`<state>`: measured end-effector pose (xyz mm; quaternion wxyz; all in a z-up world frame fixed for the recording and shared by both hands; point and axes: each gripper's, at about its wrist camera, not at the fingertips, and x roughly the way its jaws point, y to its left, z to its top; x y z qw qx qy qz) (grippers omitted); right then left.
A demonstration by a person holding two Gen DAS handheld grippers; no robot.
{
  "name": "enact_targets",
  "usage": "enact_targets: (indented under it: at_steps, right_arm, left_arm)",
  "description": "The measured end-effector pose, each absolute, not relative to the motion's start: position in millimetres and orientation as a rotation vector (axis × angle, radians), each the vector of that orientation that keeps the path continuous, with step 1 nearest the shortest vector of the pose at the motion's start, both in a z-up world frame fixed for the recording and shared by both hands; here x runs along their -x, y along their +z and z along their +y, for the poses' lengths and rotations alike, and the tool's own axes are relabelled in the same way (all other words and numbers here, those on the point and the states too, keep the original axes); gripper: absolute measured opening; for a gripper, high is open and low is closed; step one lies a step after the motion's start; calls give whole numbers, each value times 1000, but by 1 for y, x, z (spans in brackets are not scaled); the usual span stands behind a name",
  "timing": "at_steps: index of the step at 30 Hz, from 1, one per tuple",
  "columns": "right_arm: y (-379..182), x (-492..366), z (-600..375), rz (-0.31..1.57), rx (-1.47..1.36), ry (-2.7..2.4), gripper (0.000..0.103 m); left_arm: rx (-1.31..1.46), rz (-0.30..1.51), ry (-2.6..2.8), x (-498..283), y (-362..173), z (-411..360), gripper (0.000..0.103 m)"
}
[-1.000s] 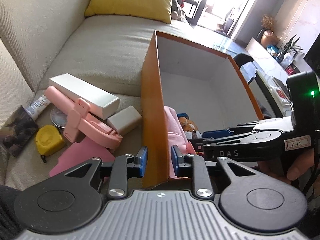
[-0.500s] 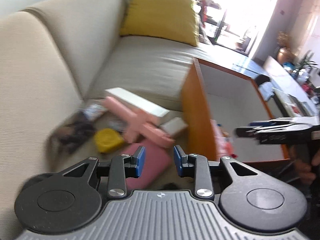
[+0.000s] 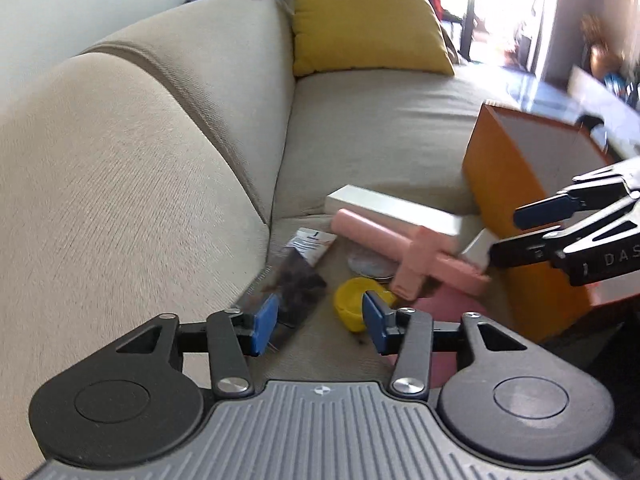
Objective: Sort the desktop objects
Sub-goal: 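Grasp the dark PHOTO CARD box with the left gripper and lift it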
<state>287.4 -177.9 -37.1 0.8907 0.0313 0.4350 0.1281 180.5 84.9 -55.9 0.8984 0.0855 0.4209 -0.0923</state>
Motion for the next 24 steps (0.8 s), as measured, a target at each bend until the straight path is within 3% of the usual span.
enact_targets:
  at_steps: [3,9,24]
  right_arm:
    - [-56,-319,-156,967,-80,289,40]
    - [-85,-369,-121,1041,-48,318,31]
    - [-114,-399,-122,1077,-74,296,31]
  left_arm:
    - [-254,881,-211,-199,-68,88,57]
    - [-325,935,-271,-234,-97,96,59]
    - [-446,1022,-345,-266,-135,93,63]
